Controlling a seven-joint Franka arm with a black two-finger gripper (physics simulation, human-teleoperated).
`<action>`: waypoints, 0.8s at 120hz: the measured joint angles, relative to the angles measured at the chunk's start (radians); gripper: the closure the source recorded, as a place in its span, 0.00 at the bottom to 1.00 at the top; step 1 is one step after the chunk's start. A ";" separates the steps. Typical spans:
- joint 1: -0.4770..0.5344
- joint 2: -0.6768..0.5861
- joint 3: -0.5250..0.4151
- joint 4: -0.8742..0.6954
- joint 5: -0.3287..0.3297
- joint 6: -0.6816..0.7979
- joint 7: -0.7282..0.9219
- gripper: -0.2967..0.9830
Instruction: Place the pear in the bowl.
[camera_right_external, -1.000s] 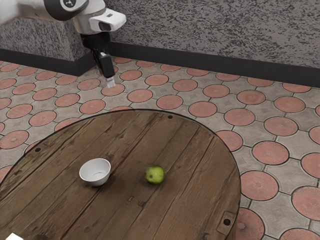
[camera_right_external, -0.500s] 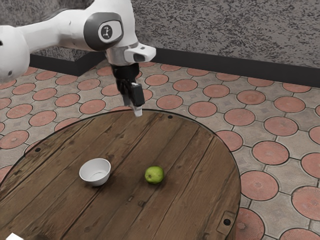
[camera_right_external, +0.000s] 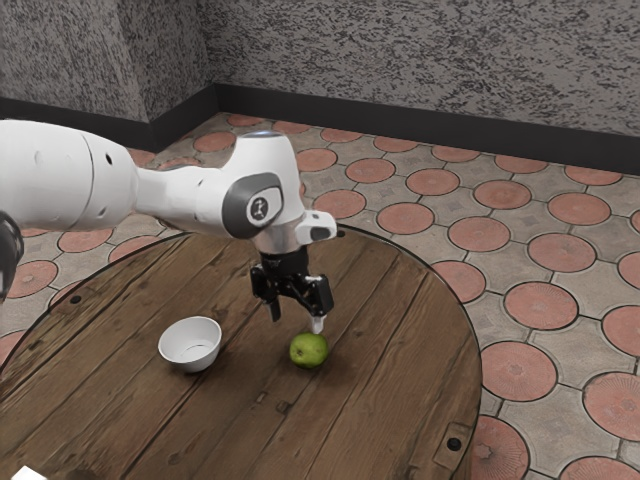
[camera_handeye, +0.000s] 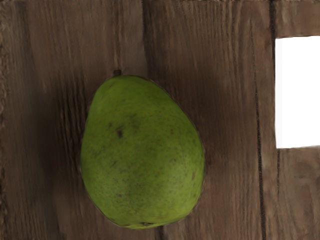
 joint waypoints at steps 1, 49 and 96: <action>0.000 0.004 0.000 0.000 -0.001 0.003 -0.006 0.23; -0.006 0.178 0.003 0.061 -0.017 0.108 -0.217 0.23; -0.005 0.174 0.002 0.041 -0.026 0.142 -0.329 0.44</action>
